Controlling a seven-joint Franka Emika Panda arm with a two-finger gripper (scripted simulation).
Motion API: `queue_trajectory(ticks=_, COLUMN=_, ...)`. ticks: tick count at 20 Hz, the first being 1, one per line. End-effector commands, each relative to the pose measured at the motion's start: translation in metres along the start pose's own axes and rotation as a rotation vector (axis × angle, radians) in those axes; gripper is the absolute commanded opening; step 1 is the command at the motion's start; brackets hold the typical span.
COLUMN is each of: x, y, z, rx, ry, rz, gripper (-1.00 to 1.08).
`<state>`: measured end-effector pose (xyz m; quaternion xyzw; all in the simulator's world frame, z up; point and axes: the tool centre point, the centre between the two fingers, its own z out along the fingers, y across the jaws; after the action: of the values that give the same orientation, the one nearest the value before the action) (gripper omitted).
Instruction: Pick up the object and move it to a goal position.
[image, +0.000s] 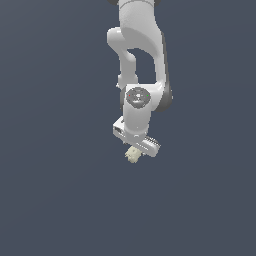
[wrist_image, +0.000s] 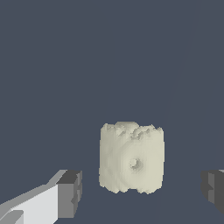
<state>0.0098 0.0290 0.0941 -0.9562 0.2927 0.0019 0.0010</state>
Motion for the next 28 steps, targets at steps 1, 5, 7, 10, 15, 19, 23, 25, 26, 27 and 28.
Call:
queue_trajectory(ticks=1, x=0.001, y=0.000, z=0.002, rx=0.000, ry=0.003, rz=0.020, gripper=1.00)
queue_trajectory(ticks=5, x=0.001, y=-0.001, z=0.003, rx=-0.001, ry=0.004, rz=0.030, gripper=1.00)
queue_trajectory(ticks=7, x=0.000, y=0.000, z=0.003, rx=-0.001, ry=0.003, rz=0.026, gripper=1.00)
queue_trajectory(ticks=10, x=0.000, y=0.000, z=0.009, rx=-0.001, ry=0.004, rz=0.027, gripper=1.00)
queue_trajectory(ticks=15, x=0.000, y=0.000, z=0.033, rx=-0.001, ry=0.004, rz=0.029, gripper=1.00)
queue_trajectory(ticks=19, x=0.000, y=0.000, z=0.049, rx=-0.001, ry=0.004, rz=0.030, gripper=1.00)
queue_trajectory(ticks=23, x=0.001, y=0.000, z=0.053, rx=-0.001, ry=0.004, rz=0.030, gripper=1.00)
queue_trajectory(ticks=25, x=0.001, y=0.000, z=0.053, rx=-0.001, ry=0.004, rz=0.030, gripper=-1.00)
queue_trajectory(ticks=26, x=0.001, y=0.000, z=0.053, rx=-0.001, ry=0.004, rz=0.030, gripper=-1.00)
queue_trajectory(ticks=27, x=0.001, y=0.000, z=0.053, rx=-0.001, ry=0.004, rz=0.030, gripper=-1.00)
queue_trajectory(ticks=28, x=0.001, y=0.000, z=0.053, rx=-0.001, ry=0.004, rz=0.030, gripper=-1.00)
